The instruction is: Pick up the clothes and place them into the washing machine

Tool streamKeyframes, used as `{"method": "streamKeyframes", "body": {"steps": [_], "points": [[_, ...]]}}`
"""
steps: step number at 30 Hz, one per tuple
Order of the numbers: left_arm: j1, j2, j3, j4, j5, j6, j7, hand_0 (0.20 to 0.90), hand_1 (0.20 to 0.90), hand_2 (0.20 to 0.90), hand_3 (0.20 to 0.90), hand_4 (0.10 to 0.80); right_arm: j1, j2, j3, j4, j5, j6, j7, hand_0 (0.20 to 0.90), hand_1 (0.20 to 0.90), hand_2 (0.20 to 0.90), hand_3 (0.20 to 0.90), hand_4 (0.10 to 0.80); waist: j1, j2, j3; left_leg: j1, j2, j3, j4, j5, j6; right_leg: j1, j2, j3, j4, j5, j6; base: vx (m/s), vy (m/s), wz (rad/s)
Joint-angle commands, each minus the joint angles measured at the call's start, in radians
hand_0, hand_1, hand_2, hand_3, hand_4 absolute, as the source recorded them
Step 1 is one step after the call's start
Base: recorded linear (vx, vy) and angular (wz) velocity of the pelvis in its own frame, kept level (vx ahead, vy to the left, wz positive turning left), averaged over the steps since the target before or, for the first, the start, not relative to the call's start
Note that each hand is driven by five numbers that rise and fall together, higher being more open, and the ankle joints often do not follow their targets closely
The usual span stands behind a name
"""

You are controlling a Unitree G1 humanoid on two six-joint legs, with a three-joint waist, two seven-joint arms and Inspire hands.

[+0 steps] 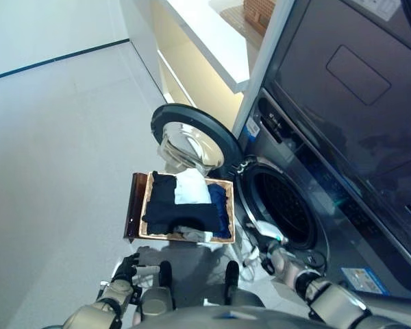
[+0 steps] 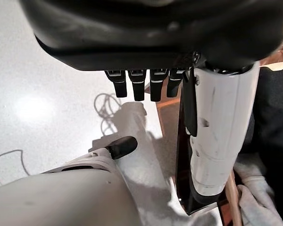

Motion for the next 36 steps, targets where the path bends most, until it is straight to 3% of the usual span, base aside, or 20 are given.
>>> {"method": "streamKeyframes", "body": {"steps": [1, 12, 36], "points": [[-0.081, -0.012, -0.062, 0.003, 0.013, -0.035, 0.043, 0.900, 0.900, 0.900, 0.900, 0.800, -0.149, -0.031, 0.034, -0.036, -0.060, -0.018, -0.085, 0.900, 0.900, 0.900, 0.900, 0.800, 0.041, -0.013, 0.032, -0.055, 0.062, -0.008, -0.008, 0.028, -0.070, 0.031, -0.033, 0.040, 0.081, -0.078, 0.039, -0.013, 0.012, 0.10], [-0.113, -0.014, -0.094, -0.005, -0.011, -0.028, 0.073, 0.900, 0.900, 0.900, 0.900, 0.800, -0.302, 0.021, 0.084, -0.058, -0.050, 0.004, -0.123, 0.900, 0.900, 0.900, 0.900, 0.800, 0.092, -0.046, 0.071, -0.132, 0.061, -0.045, -0.008, 0.048, -0.070, -0.004, -0.034, 0.003, 0.077, -0.054, 0.044, -0.016, 0.014, 0.15], [-0.158, -0.021, -0.101, -0.080, -0.149, -0.061, 0.136, 0.900, 0.900, 0.900, 0.900, 0.800, -0.407, 0.045, 0.110, -0.082, 0.000, 0.013, -0.151, 0.900, 0.900, 0.900, 0.900, 0.800, 0.149, -0.057, 0.166, -0.289, 0.036, -0.142, -0.008, 0.093, -0.080, -0.057, -0.036, -0.097, 0.050, -0.008, 0.053, -0.014, 0.002, 0.13]]}}
